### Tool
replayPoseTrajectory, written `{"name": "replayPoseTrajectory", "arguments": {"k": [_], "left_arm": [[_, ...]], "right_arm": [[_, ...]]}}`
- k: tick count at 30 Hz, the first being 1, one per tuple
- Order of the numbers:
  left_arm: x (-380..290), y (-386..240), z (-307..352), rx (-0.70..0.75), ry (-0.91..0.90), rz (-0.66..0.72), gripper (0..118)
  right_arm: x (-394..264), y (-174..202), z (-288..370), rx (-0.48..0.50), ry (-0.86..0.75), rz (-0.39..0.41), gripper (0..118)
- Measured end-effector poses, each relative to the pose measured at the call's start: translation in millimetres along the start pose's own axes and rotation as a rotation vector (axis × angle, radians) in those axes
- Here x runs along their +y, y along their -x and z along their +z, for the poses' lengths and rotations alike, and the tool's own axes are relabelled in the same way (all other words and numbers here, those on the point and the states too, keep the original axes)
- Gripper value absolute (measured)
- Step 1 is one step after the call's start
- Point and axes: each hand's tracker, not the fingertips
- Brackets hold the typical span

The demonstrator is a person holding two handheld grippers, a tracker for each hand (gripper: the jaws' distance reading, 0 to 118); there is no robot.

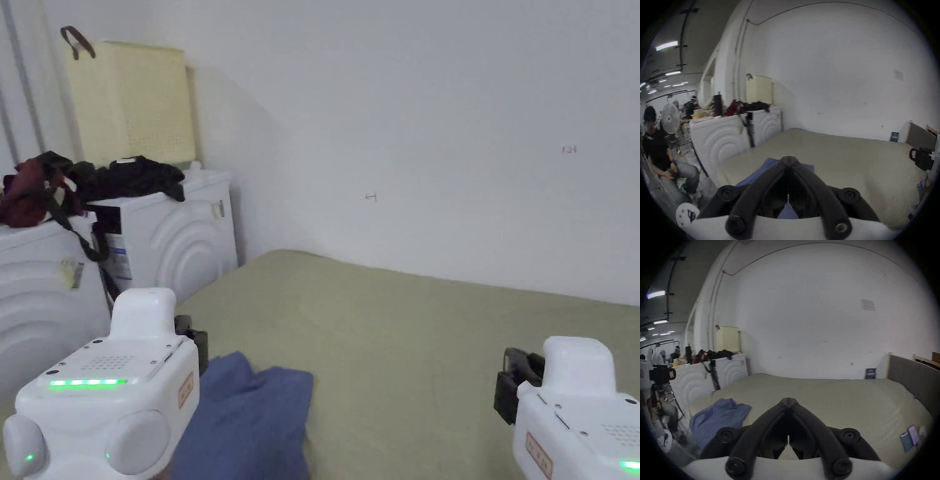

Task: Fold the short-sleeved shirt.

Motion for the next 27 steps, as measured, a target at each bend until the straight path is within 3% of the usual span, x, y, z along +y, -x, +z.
{"name": "replayPoseTrajectory", "arguments": {"k": [6, 16, 27], "left_arm": [[-11.3, 47.2, -2.2, 0.085, 0.042, 0.029, 0], [-26.4, 55.9, -34.9, 0.081, 0.1, 0.059, 0], [-80.1, 23.4, -184.0, -0.034, 0.371, 0.033, 0]], "right_arm": [[-6.4, 32.9, -11.5, 0.063, 0.011, 0.02, 2], [-15.5, 33.2, -29.1, 0.066, 0.047, 0.024, 2], [-54.4, 25.0, -62.6, 0.052, 0.143, 0.061, 2]]}}
